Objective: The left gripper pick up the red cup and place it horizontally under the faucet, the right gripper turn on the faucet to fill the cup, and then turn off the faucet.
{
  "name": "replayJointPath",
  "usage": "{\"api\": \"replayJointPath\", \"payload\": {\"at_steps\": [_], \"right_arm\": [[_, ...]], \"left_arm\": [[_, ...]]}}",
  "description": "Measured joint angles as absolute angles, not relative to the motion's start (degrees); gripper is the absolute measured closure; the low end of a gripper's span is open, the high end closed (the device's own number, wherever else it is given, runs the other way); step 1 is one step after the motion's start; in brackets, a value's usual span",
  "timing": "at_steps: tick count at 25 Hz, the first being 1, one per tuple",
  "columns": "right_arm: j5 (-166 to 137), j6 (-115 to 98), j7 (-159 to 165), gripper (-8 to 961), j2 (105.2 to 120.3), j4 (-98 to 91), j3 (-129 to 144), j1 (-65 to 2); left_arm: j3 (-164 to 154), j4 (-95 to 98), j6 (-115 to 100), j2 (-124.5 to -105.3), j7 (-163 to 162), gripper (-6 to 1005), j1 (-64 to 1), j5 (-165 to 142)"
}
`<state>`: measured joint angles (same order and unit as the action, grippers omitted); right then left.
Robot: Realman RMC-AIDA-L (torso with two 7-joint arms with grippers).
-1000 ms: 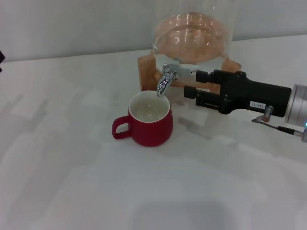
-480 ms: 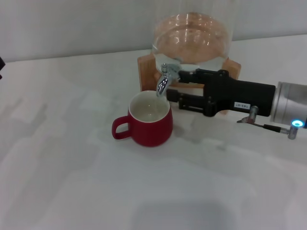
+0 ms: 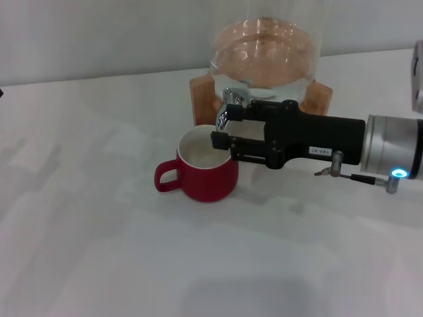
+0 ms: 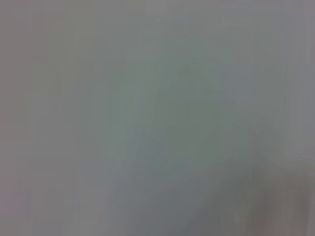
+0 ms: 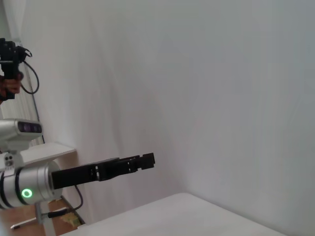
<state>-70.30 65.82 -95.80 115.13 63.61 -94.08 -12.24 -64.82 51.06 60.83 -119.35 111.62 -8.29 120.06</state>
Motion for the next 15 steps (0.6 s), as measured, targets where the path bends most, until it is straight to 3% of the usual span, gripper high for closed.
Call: {"api": "replayJointPath", "payload": {"at_steps": [15], "right_arm": [[-69.3, 67.9, -95.3, 323, 114.97, 69.9, -101.0, -2.5]], "left_arm": [[-62.1, 57.1, 60.8, -118.91, 104.4, 209, -5.3, 115.2]]}}
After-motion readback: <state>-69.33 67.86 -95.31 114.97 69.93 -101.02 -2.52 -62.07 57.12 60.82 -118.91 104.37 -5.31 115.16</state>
